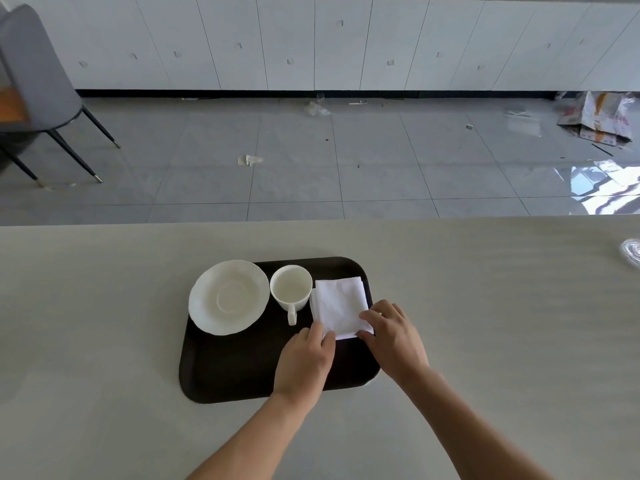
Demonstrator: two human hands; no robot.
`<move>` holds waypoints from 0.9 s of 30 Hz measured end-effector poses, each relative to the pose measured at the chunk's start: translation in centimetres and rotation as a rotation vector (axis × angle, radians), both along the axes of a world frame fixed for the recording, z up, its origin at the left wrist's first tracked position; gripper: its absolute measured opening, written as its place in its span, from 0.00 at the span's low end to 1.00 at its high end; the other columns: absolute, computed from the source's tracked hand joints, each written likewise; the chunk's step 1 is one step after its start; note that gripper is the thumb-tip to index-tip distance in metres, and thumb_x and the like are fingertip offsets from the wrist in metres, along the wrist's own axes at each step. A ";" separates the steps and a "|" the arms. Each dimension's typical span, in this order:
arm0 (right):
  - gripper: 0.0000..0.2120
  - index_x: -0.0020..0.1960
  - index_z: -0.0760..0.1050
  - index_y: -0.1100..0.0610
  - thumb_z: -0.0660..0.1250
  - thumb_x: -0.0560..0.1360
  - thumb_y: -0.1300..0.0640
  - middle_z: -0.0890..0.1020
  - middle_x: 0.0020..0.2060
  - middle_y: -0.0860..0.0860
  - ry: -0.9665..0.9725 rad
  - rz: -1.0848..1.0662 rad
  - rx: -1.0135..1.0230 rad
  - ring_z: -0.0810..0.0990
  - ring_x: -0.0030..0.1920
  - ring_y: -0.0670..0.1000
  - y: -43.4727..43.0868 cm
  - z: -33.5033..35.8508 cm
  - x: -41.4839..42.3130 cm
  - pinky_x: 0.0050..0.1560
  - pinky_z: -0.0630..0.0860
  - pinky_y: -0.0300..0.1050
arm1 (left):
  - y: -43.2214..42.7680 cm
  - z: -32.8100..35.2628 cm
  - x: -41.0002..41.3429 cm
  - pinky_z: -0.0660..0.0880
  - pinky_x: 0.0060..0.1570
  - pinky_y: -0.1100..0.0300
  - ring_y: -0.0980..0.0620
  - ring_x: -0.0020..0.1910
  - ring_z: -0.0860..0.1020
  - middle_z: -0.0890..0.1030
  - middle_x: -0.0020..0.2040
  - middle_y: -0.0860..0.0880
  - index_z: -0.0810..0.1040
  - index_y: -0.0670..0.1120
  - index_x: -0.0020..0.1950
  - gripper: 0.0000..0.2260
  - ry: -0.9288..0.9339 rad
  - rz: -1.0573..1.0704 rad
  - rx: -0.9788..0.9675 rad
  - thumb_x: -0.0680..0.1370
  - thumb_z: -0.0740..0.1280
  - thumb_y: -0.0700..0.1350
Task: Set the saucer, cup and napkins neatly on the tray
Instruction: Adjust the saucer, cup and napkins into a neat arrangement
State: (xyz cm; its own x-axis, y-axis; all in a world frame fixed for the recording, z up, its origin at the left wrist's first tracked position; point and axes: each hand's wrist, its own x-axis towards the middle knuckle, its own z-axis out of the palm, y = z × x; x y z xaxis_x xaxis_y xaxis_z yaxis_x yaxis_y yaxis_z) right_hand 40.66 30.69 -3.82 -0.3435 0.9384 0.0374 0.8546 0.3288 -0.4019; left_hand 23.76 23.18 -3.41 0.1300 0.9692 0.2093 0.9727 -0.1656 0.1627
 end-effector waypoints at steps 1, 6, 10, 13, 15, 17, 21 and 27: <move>0.10 0.51 0.81 0.54 0.74 0.70 0.57 0.79 0.47 0.49 -0.005 -0.010 0.005 0.77 0.50 0.54 0.0 0.0 0.0 0.36 0.78 0.50 | 0.1 0.1 0.0 0.72 0.27 0.61 0.52 0.27 0.70 0.74 0.34 0.48 0.80 0.44 0.39 0.12 0.009 -0.012 0.005 0.63 0.73 0.29; 0.09 0.50 0.80 0.54 0.73 0.71 0.56 0.78 0.47 0.49 -0.024 -0.008 0.010 0.76 0.50 0.54 0.2 0.0 -0.1 0.34 0.78 0.50 | 0.7 0.3 0.0 0.70 0.25 0.63 0.54 0.26 0.69 0.73 0.32 0.48 0.76 0.44 0.33 0.13 0.032 -0.030 -0.015 0.60 0.76 0.30; 0.12 0.50 0.80 0.54 0.76 0.68 0.55 0.78 0.46 0.49 -0.028 0.024 0.015 0.76 0.48 0.53 0.3 0.1 0.0 0.31 0.77 0.48 | 0.8 -0.1 0.3 0.70 0.24 0.63 0.53 0.26 0.70 0.74 0.32 0.48 0.77 0.44 0.33 0.13 0.023 -0.016 -0.016 0.60 0.76 0.30; 0.14 0.50 0.79 0.52 0.77 0.66 0.53 0.76 0.46 0.49 -0.064 0.057 0.008 0.75 0.48 0.52 0.3 0.2 -0.1 0.28 0.75 0.47 | 0.8 -0.5 0.6 0.70 0.25 0.63 0.53 0.27 0.71 0.75 0.34 0.48 0.79 0.44 0.36 0.11 0.003 0.003 -0.022 0.62 0.76 0.31; 0.13 0.49 0.80 0.52 0.77 0.66 0.54 0.76 0.45 0.49 -0.065 0.058 0.028 0.75 0.46 0.53 0.5 0.2 -0.4 0.28 0.74 0.45 | 0.6 -0.7 1.0 0.72 0.26 0.62 0.52 0.29 0.72 0.77 0.36 0.47 0.80 0.43 0.39 0.10 -0.019 0.029 -0.024 0.64 0.75 0.31; 0.12 0.49 0.80 0.52 0.76 0.67 0.54 0.76 0.44 0.49 -0.072 0.055 0.049 0.76 0.45 0.54 0.6 0.2 -0.6 0.29 0.72 0.43 | 0.3 -0.9 1.4 0.77 0.31 0.61 0.51 0.32 0.76 0.79 0.41 0.46 0.82 0.41 0.45 0.11 -0.068 0.064 -0.040 0.66 0.73 0.32; 0.11 0.48 0.79 0.52 0.76 0.67 0.53 0.76 0.43 0.49 -0.073 0.052 0.066 0.75 0.45 0.54 0.8 0.1 -1.1 0.31 0.72 0.43 | -0.2 -0.8 1.7 0.81 0.47 0.58 0.48 0.45 0.80 0.80 0.52 0.43 0.80 0.39 0.58 0.20 -0.139 0.112 -0.155 0.67 0.73 0.36; 0.07 0.45 0.79 0.53 0.74 0.69 0.56 0.77 0.42 0.49 -0.061 0.010 0.090 0.75 0.43 0.55 1.0 0.0 -1.7 0.32 0.74 0.46 | -0.3 -0.9 1.6 0.76 0.63 0.56 0.46 0.62 0.76 0.74 0.64 0.41 0.72 0.40 0.67 0.25 -0.215 0.131 -0.230 0.70 0.68 0.39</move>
State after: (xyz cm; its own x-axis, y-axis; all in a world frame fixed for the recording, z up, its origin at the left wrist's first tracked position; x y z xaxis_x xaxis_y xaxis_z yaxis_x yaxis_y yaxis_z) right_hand 38.99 31.69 -3.87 -0.3573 0.9286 0.1004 0.8730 0.3702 -0.3175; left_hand 25.35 22.85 -4.32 -0.0217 0.9997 -0.0076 0.9228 0.0230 0.3847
